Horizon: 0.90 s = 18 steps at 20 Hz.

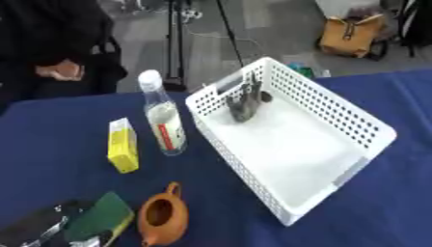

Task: Pick up objects on the table and place them in the box.

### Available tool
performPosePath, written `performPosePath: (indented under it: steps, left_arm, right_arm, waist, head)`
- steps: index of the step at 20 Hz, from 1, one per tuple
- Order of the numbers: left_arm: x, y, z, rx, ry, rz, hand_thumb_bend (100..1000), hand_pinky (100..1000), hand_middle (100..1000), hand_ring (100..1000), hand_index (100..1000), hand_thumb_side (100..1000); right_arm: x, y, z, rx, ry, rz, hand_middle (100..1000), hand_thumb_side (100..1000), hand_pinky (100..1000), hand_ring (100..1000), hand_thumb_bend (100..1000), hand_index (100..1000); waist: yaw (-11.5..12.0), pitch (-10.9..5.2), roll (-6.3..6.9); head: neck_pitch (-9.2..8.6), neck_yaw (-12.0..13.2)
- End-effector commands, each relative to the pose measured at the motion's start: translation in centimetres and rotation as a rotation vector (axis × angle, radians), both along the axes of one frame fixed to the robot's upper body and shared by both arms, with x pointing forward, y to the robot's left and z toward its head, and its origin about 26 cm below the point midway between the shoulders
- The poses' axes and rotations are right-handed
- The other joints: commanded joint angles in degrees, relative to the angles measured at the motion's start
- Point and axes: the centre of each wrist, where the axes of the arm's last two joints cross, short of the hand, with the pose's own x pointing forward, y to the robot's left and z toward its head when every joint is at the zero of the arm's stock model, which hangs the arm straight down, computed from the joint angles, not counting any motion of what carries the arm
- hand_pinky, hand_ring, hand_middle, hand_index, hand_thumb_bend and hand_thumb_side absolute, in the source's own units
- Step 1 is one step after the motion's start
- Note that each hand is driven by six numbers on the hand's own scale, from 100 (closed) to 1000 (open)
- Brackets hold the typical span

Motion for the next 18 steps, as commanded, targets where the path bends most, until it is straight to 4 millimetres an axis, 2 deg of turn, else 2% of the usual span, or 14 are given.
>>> performPosePath:
  steps: [1,2,5,11,18]
  left_arm:
    - [0.01,0.14,-0.1,-0.001,0.028,0.013,751,791,946,917,1000,1000]
    - [0.03,0.14,-0.15,0.003,0.032,0.016,773,794,952,929,1000,1000]
    - [0.15,0.11,-0.51,0.02,0.062,0.02,740,789,953,929,1000,1000]
    - [0.3,0.02,-0.64,0.036,0.097,0.017,786,843,971,984,1000,1000]
    - [0.4,-0.09,-0.9,0.072,0.107,0.029,744,877,983,1000,1000,1000]
  right_arm:
    - [-0.21,-0.11,0.74,-0.02,-0.024,0.005,487,565,616,538,100,562]
    - [-0.21,-0.11,0.75,-0.02,-0.024,0.006,486,566,615,538,100,562]
    - [-0.21,-0.11,0.77,-0.02,-0.028,0.006,486,566,615,537,100,562]
    - [-0.19,-0.08,0.8,-0.021,-0.031,0.01,484,566,613,535,100,560]
    - [-0.19,-0.07,0.8,-0.02,-0.032,0.012,484,568,612,534,100,559]
  waist:
    - [0.02,-0.83,-0.18]
    - [0.0,-0.81,-0.18]
    - [-0.08,-0.74,-0.18]
    - [-0.1,-0.65,-0.23]
    - [-0.2,-0.53,-0.28]
  head:
    - [-0.63,0.24]
    - [-0.64,0.26]
    - [-0.65,0.32]
    - [-0.71,0.41]
    - [-0.76,0.51]
